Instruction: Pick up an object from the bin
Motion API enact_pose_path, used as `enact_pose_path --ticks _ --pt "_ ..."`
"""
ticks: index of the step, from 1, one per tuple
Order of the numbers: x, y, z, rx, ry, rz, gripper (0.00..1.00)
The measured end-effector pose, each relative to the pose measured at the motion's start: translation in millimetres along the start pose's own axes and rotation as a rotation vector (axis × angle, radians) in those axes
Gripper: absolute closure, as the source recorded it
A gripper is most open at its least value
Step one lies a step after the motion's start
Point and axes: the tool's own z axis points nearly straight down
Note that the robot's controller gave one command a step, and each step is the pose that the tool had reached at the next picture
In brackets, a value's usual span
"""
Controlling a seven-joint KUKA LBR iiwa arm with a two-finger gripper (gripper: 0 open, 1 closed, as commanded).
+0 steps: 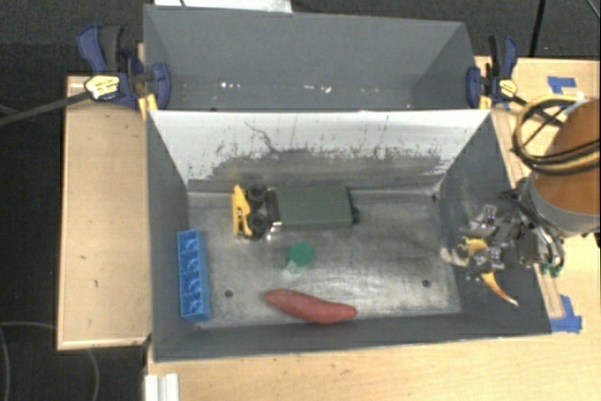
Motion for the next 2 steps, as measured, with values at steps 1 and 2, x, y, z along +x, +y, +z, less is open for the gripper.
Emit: enact_pose_path --ticks 1,2 --pt "-36.9 15.7 82.8 -0.010 0.017 -0.201 1.00" --pt "-36.9 15.7 82.8 -0.010 0.017 -0.201 1.00"
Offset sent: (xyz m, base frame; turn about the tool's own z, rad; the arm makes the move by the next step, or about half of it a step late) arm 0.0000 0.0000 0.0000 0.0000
